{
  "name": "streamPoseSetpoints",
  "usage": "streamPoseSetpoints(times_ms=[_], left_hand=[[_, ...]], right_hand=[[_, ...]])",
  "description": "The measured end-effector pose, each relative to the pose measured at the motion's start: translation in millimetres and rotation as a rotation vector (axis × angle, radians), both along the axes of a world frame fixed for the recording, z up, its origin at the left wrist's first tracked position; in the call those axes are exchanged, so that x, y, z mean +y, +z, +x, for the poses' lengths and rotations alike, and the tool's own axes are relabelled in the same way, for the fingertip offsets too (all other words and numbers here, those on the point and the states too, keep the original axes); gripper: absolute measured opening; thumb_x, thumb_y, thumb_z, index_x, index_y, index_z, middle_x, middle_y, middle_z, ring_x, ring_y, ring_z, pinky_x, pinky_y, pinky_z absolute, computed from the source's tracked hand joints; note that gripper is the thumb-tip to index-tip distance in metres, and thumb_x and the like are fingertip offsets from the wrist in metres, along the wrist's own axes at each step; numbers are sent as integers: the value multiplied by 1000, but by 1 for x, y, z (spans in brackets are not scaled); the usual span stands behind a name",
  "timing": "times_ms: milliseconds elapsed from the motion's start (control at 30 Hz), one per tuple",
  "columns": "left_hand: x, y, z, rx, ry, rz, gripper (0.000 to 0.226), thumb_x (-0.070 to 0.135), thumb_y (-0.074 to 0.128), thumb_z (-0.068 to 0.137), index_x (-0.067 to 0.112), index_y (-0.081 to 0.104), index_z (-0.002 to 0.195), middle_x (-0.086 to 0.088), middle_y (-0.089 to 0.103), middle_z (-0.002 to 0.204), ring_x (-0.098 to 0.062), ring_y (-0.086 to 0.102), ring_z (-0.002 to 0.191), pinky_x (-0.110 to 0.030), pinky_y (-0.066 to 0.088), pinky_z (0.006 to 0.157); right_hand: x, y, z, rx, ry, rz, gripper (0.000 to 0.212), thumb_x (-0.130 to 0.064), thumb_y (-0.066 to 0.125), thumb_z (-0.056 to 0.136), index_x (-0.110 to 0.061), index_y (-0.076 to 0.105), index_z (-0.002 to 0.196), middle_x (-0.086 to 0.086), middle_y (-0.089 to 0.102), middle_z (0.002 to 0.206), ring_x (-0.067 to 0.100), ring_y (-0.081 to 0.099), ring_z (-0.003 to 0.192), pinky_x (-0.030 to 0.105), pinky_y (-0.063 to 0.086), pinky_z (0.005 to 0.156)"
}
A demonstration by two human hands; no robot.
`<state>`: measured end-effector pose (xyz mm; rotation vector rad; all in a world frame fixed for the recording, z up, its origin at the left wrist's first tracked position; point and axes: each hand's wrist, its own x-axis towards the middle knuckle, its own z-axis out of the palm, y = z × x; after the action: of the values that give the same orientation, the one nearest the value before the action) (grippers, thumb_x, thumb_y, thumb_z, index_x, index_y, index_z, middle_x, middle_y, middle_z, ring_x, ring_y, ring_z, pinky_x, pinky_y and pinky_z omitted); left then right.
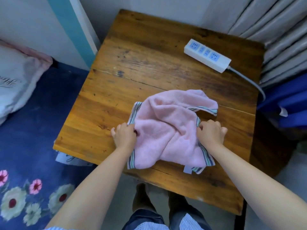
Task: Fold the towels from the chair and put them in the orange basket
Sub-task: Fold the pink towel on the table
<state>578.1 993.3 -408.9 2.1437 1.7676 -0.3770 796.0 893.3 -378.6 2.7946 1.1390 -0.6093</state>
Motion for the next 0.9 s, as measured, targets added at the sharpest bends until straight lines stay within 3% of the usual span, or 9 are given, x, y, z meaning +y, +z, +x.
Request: streamPoseSetpoints(times_ms=[133, 233, 333, 433, 500, 667, 800, 900], left_hand=[[12, 15, -5, -123, -122, 35, 28, 12, 39, 89, 5, 65, 97, -15, 63, 106, -32, 55, 105, -35, 34, 94], [35, 49, 9, -254, -234, 60, 41, 22, 31, 86, 4, 67, 94, -19, 67, 102, -35, 59, 100, -35, 41, 80], [67, 96, 35, -317, -281, 122, 26, 18, 45, 89, 6, 68, 96, -18, 66, 105, -34, 58, 103, -35, 42, 80], [100, 157, 58, -437, -292, 287, 25, 14, 45, 89, 6, 68, 95, -17, 66, 104, -35, 58, 101, -35, 42, 79], [116, 194, 69, -524, -297, 413, 30, 16, 41, 90, 6, 68, 96, -17, 67, 102, -36, 58, 98, -37, 43, 77], [141, 287, 81, -934, -356, 823, 45, 23, 32, 77, 0, 70, 75, -21, 68, 69, -38, 64, 64, -37, 50, 61], [142, 301, 56, -930, -437, 980, 36, 20, 41, 76, 1, 71, 72, -17, 67, 63, -34, 64, 56, -35, 53, 56], [142, 262, 27, -818, -471, 960, 30, 19, 49, 76, 2, 73, 70, -17, 65, 64, -36, 62, 61, -36, 52, 53]], right_hand=[[2, 14, -8, -49, 14, 104, 25, -26, 42, 95, -18, 57, 75, 2, 55, 85, 19, 46, 86, 36, 34, 84], [20, 32, -17, -76, 78, 207, 27, -18, 43, 92, -10, 67, 83, 7, 62, 95, 27, 50, 99, 38, 33, 84], [52, 71, -14, -99, 65, 437, 35, -19, 41, 87, -1, 70, 89, 18, 63, 100, 35, 50, 105, 38, 30, 86], [86, 133, 6, -247, 29, 641, 49, -30, 33, 77, -1, 71, 91, 20, 64, 100, 37, 52, 102, 38, 32, 86], [103, 174, 18, -377, 12, 838, 53, -34, 31, 74, 1, 71, 79, 23, 66, 87, 40, 58, 89, 42, 39, 78], [118, 275, 28, -569, -38, 1165, 37, -23, 39, 72, -3, 70, 65, 19, 64, 69, 38, 61, 69, 42, 45, 67], [99, 282, 21, -613, 21, 1187, 22, -12, 50, 70, -2, 68, 63, 18, 62, 65, 37, 61, 63, 39, 46, 62], [75, 239, 8, -570, 112, 1040, 30, -19, 42, 68, -3, 65, 58, 15, 60, 62, 35, 60, 61, 35, 47, 57]])
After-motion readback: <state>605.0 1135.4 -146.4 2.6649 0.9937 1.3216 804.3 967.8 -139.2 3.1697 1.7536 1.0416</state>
